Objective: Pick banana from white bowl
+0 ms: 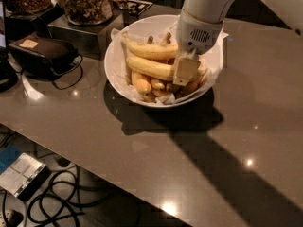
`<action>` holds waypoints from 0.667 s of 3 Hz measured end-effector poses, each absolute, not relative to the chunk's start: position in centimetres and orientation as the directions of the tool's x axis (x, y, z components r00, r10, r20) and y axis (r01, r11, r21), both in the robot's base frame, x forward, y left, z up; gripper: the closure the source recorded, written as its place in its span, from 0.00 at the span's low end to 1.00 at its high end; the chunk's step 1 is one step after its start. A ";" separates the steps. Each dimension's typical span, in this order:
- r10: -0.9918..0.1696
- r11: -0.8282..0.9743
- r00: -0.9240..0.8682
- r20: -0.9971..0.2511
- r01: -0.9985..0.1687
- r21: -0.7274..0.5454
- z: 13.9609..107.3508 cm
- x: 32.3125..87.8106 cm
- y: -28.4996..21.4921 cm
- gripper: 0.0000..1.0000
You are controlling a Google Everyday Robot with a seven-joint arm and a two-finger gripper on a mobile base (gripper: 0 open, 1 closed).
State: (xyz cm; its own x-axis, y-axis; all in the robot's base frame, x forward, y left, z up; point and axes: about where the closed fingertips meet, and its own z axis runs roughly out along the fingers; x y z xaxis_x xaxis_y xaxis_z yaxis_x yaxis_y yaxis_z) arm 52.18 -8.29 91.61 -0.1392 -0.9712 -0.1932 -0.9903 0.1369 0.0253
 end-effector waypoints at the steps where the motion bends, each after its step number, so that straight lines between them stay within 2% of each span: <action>1: -0.971 0.137 -0.139 -0.194 -0.990 0.024 91.6 52.2 -8.3 1.00; 2: -0.968 0.135 -0.127 -0.218 -0.991 -0.023 93.6 52.1 -8.1 1.00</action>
Offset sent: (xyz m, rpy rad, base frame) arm -0.0172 -0.0043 0.0463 0.0135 -0.0643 0.0119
